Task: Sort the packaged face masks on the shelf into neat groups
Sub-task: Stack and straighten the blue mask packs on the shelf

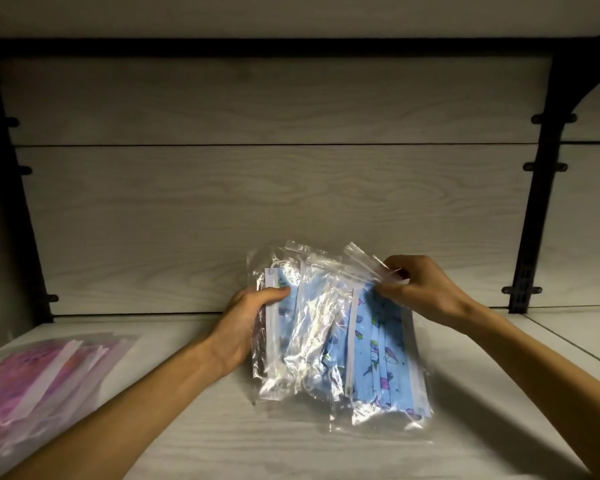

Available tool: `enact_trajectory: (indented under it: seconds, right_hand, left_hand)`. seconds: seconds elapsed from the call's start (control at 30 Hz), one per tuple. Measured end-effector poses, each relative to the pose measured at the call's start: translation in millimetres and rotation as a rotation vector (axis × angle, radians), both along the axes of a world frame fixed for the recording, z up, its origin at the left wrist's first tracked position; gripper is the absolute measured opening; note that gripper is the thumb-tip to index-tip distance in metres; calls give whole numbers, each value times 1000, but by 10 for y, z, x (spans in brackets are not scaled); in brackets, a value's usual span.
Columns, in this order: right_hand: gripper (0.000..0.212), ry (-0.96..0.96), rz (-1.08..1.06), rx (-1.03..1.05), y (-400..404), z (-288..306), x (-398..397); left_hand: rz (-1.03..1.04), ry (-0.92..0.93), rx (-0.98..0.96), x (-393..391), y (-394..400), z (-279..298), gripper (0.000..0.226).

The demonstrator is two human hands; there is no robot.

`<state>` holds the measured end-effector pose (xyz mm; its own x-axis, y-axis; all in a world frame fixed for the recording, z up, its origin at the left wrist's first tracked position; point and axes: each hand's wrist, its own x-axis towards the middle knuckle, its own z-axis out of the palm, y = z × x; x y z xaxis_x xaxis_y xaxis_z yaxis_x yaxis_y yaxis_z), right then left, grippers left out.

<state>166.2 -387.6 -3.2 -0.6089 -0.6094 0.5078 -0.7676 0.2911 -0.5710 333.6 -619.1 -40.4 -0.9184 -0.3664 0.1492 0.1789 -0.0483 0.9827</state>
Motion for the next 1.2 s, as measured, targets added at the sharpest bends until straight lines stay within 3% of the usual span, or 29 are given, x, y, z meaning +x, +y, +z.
enact_trajectory:
  seconds: [0.13, 0.23, 0.3, 0.43, 0.57, 0.77, 0.97, 1.2]
  right_hand:
    - [17, -55, 47, -57, -3, 73, 24]
    - [12, -138, 81, -45, -77, 140, 12]
    - [21, -170, 64, -29, -104, 165, -25]
    - [20, -246, 54, -29, -93, 133, -65]
    - [21, -293, 47, -60, -54, 82, -72]
    - [30, -391, 107, -45, 170, 54, -128]
    - [9, -527, 51, -280, 413, -84, -295]
    - [18, -698, 22, -468, 428, -170, -330]
  left_hand:
    - [33, -18, -16, -19, -22, -36, 30]
    - [23, -1, -30, 29, 7, 3, 54]
    - [31, 7, -11, 50, 28, 28, 60]
    - [60, 8, -5, 55, 10, 41, 43]
    - [23, -41, 2, 43, 19, 75, 50]
    - [-11, -35, 169, 30, 2, 74, 33]
    - [38, 8, 240, 13, 16, 87, 49]
    - [-68, -30, 337, 20, -4, 56, 70]
